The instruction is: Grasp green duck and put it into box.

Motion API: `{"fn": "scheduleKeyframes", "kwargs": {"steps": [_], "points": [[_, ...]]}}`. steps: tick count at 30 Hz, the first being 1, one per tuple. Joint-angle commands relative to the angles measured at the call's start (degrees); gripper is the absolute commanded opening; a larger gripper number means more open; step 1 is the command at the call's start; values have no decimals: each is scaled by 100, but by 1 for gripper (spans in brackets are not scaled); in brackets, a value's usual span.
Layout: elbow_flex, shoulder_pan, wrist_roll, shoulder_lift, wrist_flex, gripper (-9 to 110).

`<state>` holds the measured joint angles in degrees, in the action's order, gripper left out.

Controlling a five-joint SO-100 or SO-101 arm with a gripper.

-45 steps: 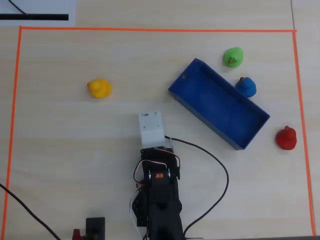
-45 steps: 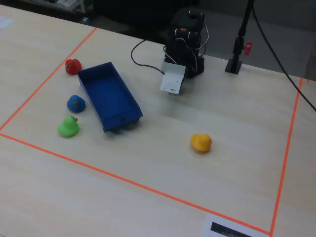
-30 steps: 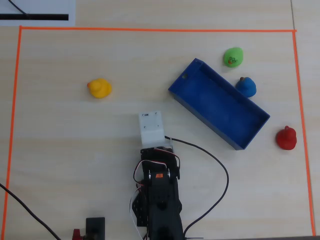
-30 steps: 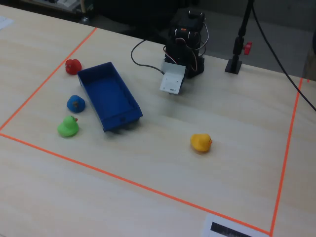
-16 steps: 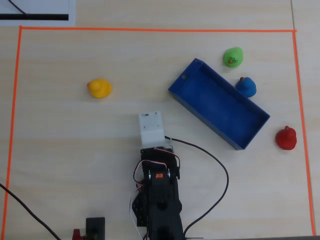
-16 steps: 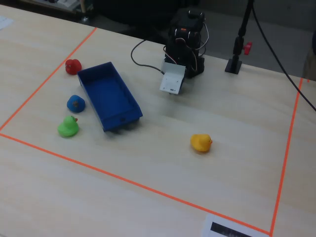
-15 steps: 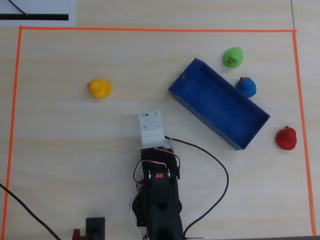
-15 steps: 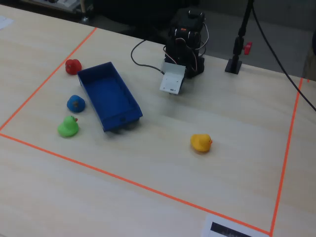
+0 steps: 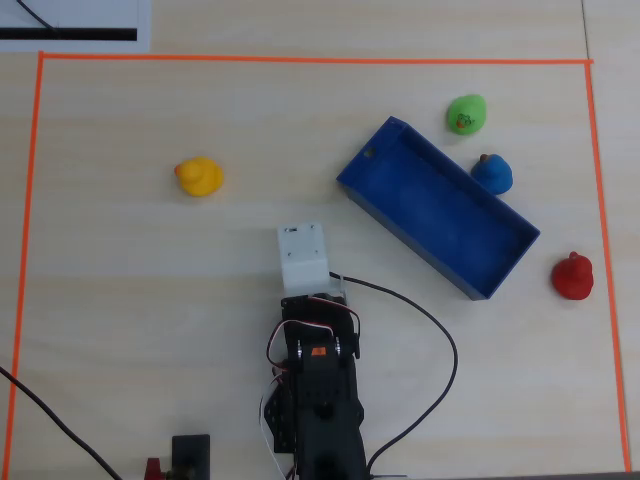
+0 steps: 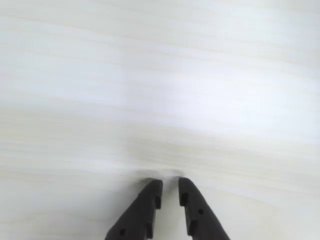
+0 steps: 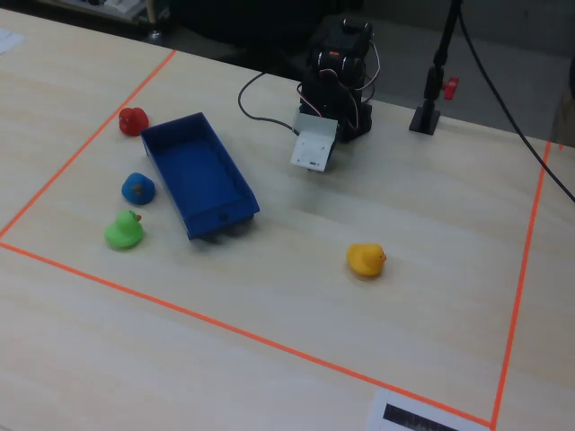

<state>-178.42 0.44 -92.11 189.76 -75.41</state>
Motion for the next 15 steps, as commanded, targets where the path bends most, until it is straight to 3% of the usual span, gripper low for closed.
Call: {"fn": "scheduleKeyframes", "kwargs": {"steps": [1, 15], "points": [[18, -35, 53, 0, -176, 1], [18, 0, 97, 0, -176, 0]]}}
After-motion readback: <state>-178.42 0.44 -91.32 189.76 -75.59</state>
